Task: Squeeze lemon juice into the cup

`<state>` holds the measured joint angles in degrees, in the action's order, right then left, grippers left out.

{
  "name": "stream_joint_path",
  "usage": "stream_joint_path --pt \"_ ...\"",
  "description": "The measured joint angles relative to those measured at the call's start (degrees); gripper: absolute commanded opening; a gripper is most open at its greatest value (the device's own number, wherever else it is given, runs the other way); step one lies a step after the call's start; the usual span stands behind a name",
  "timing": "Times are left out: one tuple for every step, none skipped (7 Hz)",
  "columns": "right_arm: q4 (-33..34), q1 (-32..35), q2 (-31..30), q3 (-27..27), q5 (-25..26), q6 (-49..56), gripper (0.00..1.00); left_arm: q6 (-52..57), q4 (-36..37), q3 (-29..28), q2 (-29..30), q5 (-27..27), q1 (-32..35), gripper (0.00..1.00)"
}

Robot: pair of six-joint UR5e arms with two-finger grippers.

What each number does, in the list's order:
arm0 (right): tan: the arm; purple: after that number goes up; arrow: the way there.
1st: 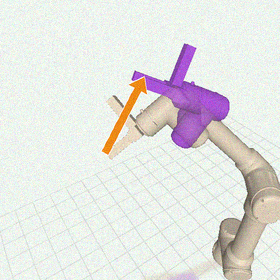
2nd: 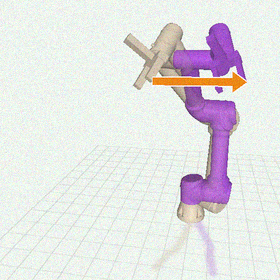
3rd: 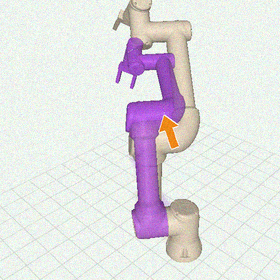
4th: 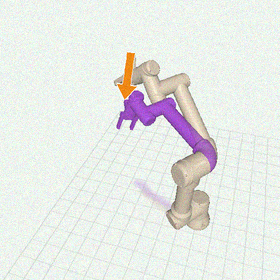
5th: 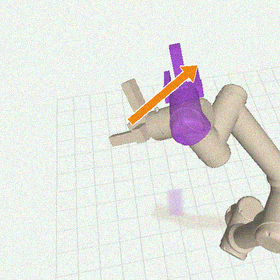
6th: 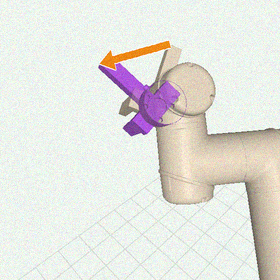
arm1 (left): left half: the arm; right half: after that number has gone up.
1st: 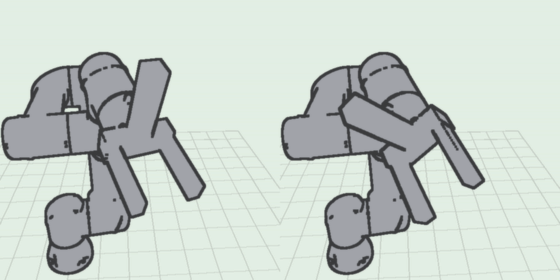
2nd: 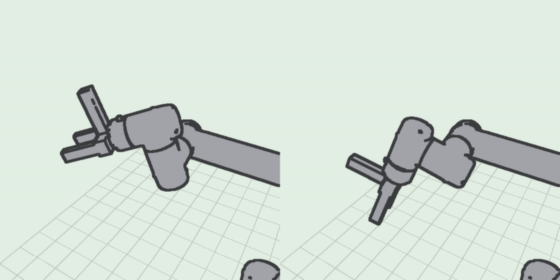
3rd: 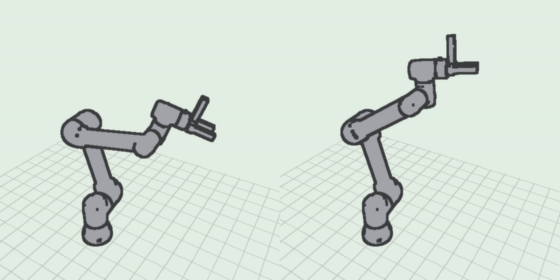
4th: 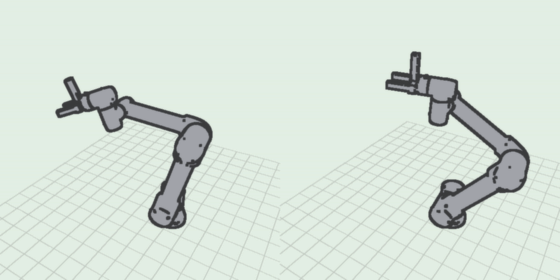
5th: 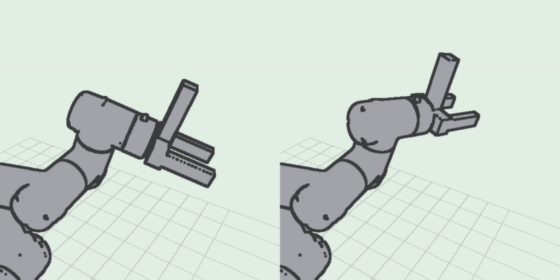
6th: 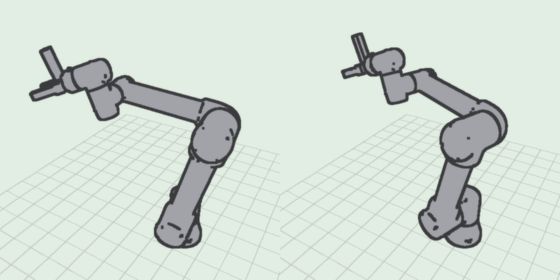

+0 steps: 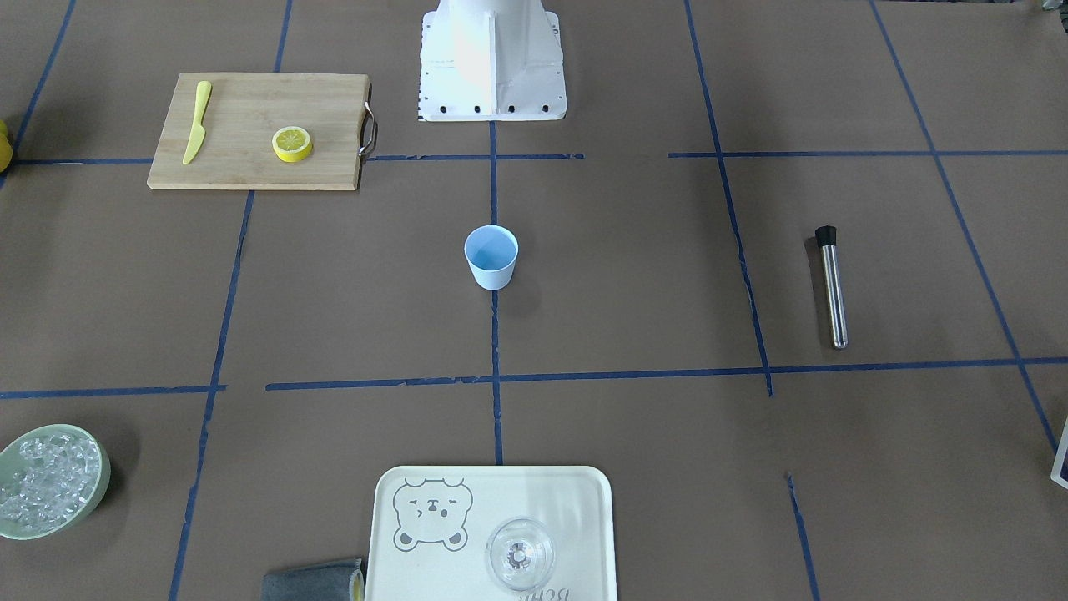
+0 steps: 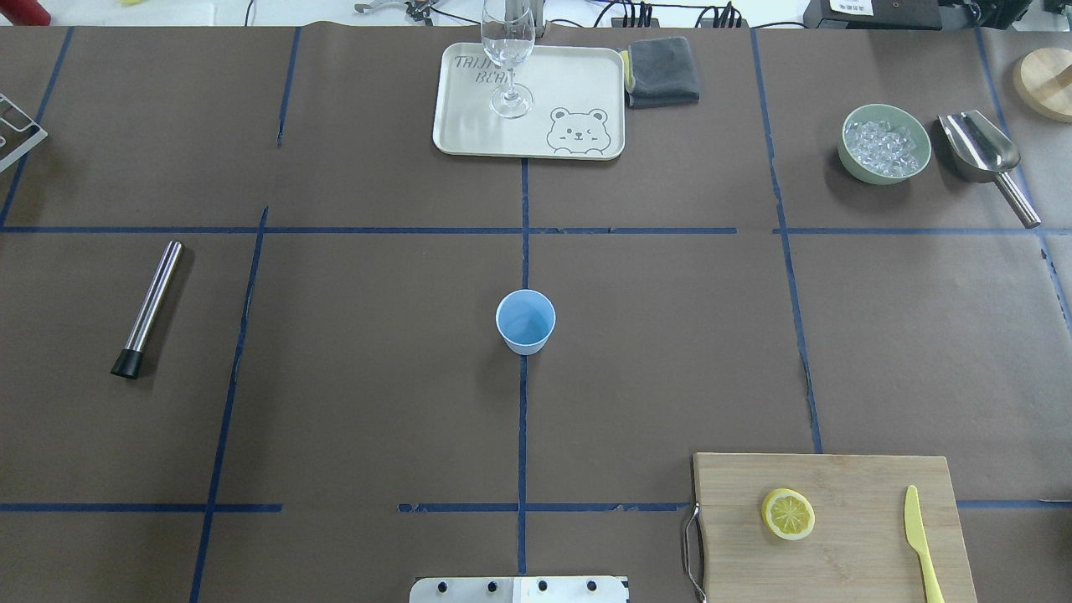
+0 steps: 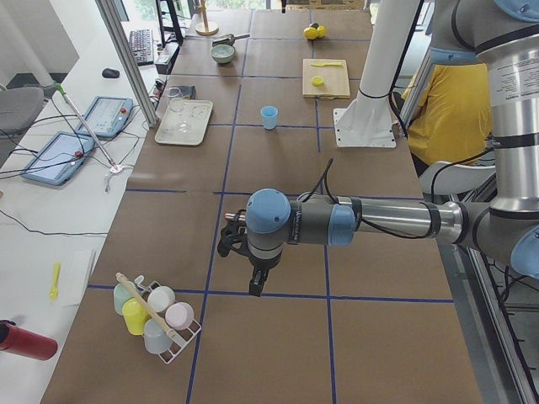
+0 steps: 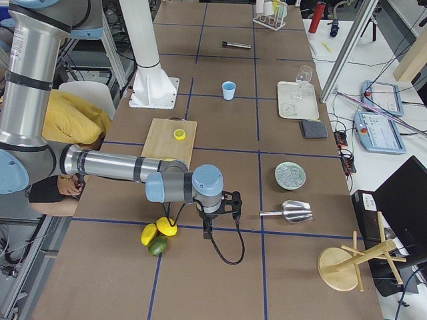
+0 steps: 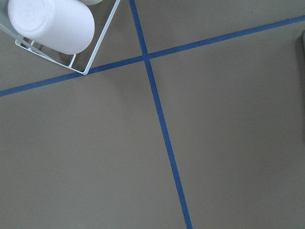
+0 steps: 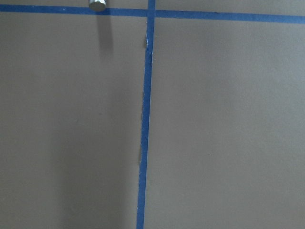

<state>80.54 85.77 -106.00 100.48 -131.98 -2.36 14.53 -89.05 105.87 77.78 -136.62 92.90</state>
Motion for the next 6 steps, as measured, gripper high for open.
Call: stream_joint_path --pt "0.04 -2.43 -0.35 0.83 5.20 0.44 1.00 0.03 0.01 0.09 -0.07 -0.03 0.00 1.00" --pt "0.05 -4.11 -0.48 1.32 8.49 0.48 1.00 0.07 0.01 0.19 -0.12 -0.07 0.01 1.00" --pt "-0.09 -4.82 -0.34 1.95 8.39 0.29 1.00 0.13 0.00 0.28 -0.24 -0.13 0.02 1.00" --pt "-0.30 -5.04 -0.09 4.05 7.36 0.09 1.00 0.19 -0.09 0.37 -0.40 -0.21 0.02 1.00" --pt "-0.62 -5.06 0.99 7.19 6.88 -0.03 1.00 0.22 -0.21 0.43 -0.48 -0.27 0.02 1.00" --pt "-0.90 -5.26 3.06 9.13 6.69 -0.15 1.00 0.23 -0.30 0.49 -0.48 -0.30 0.00 1.00"
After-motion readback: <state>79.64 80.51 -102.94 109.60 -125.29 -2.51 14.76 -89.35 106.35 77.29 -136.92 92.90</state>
